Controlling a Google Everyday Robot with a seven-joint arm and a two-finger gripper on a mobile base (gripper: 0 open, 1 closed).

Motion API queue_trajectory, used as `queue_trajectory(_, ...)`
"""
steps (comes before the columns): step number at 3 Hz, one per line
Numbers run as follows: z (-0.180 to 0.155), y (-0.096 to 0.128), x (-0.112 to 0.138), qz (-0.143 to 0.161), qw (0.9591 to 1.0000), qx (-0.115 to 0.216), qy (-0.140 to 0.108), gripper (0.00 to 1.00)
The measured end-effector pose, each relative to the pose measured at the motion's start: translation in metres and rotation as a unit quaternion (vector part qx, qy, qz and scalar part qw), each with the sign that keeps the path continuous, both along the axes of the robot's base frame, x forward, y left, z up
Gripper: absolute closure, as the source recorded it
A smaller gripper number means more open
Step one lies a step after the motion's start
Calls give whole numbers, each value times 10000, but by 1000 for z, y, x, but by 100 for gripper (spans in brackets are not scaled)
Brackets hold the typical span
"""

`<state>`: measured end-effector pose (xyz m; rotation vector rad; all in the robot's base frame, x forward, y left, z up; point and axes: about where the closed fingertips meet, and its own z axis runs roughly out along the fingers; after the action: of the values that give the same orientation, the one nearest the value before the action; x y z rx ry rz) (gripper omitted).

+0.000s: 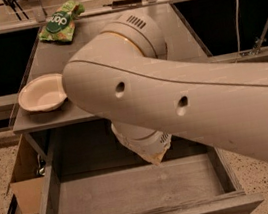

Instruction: Pick orange from top drawer and place on counter

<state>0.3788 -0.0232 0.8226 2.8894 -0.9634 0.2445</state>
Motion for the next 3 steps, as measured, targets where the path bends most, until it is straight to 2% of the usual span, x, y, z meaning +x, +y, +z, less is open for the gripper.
queue_trajectory(3, 0, 0, 0, 0, 10000, 0, 0, 28)
